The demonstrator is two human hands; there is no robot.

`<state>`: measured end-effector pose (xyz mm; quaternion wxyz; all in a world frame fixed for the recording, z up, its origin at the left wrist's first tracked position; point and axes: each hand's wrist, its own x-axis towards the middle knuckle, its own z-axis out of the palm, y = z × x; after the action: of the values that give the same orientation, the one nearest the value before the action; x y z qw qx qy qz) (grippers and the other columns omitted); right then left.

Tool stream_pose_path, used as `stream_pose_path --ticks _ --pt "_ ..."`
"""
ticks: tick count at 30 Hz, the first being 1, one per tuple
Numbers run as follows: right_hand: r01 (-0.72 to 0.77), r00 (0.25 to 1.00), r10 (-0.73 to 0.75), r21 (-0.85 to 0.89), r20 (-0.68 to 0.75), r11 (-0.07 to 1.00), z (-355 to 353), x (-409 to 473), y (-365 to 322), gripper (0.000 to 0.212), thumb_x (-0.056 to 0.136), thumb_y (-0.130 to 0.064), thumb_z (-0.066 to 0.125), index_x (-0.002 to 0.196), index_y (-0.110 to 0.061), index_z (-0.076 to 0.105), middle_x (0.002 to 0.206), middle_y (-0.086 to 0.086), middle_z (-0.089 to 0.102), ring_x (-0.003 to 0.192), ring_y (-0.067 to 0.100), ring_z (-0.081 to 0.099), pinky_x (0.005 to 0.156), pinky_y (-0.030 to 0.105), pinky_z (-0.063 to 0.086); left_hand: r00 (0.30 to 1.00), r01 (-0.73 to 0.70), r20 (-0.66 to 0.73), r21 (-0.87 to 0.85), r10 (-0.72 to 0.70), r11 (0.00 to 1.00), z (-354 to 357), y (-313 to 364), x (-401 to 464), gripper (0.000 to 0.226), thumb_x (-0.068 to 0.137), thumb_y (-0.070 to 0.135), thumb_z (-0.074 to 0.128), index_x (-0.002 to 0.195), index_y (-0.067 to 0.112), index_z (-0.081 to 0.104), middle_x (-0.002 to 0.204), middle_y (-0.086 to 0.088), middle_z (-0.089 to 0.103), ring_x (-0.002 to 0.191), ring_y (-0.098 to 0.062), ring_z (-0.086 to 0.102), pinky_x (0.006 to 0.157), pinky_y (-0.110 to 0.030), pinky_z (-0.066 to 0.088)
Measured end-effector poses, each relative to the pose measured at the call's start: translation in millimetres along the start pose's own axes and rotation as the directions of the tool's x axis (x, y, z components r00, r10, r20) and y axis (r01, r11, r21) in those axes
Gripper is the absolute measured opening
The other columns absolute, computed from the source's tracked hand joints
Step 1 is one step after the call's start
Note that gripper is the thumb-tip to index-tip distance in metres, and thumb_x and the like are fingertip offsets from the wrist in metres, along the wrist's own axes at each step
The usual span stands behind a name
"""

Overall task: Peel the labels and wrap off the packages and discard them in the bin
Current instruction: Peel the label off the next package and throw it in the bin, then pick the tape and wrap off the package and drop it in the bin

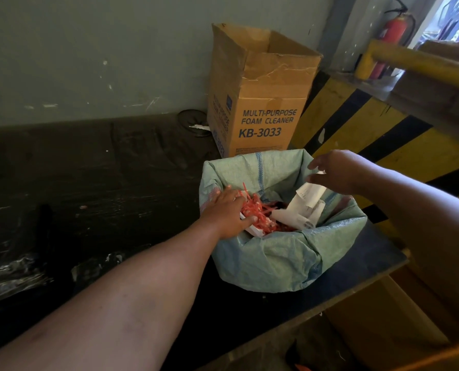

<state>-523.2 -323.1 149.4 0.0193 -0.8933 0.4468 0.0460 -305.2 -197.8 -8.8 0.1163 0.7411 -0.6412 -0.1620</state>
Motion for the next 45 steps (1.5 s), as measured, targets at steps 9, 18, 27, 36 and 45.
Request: stream_pose_path --ticks 9,18,27,36,45 --pt "0.274 0.96 -0.271 -0.049 0.066 0.96 -1.7 55.9 -140.2 0.057 0.091 -0.056 0.056 0.137 -0.023 0.056 0.144 0.007 0.051 0.132 0.026 0.046 0.106 0.037 0.038 0.973 0.182 -0.126 -0.096 -0.193 0.979 -92.8 -90.9 -59.6 0.081 0.094 0.063 0.058 0.159 0.023 0.03 0.163 -0.002 0.024 0.143 -0.027 0.039 0.113 -0.047 0.04" --pt "0.581 0.797 -0.585 0.075 0.152 0.811 40.0 78.1 -381.3 0.061 0.09 -0.056 0.058 0.14 -0.02 0.053 0.139 0.008 0.054 0.126 0.025 0.053 0.103 0.036 0.043 0.772 0.62 -0.165 -0.024 -0.614 0.785 -122.3 -277.6 -212.8 0.078 0.095 0.067 0.051 0.157 0.023 0.031 0.161 -0.007 0.029 0.143 -0.03 0.039 0.113 -0.053 0.039" --pt "0.613 0.713 -0.652 0.224 0.256 0.758 105.3 79.8 -568.3 0.05 0.095 -0.046 0.056 0.14 -0.023 0.052 0.138 0.0 0.053 0.122 0.018 0.054 0.101 0.038 0.046 0.667 0.699 -0.226 -0.138 -0.71 0.701 -96.8 -406.5 -296.1 0.084 0.095 0.07 0.046 0.161 0.022 0.022 0.17 -0.007 0.008 0.157 -0.027 0.003 0.123 -0.053 0.021" --pt "0.508 0.792 -0.577 0.31 0.198 0.804 145.2 113.3 -653.2 0.034 0.096 -0.036 0.057 0.128 -0.028 0.062 0.12 -0.007 0.057 0.112 0.012 0.058 0.097 0.044 0.049 0.744 0.59 -0.199 -0.252 -0.638 0.767 -96.2 -469.2 -267.0 0.083 0.1 0.067 0.037 0.163 0.017 0.017 0.172 -0.001 0.001 0.157 -0.019 -0.006 0.125 -0.048 0.015" --pt "0.411 0.855 -0.49 0.356 0.169 0.84 166.0 140.4 -684.9 0.023 0.097 -0.029 0.058 0.116 -0.025 0.069 0.11 -0.005 0.058 0.099 0.009 0.06 0.092 0.031 0.049 0.75 0.564 -0.164 -0.346 -0.64 0.75 -79.4 -483.3 -265.4 0.098 0.096 0.069 0.044 0.163 0.012 0.002 0.172 -0.003 -0.007 0.155 -0.016 -0.018 0.125 -0.037 0.001"
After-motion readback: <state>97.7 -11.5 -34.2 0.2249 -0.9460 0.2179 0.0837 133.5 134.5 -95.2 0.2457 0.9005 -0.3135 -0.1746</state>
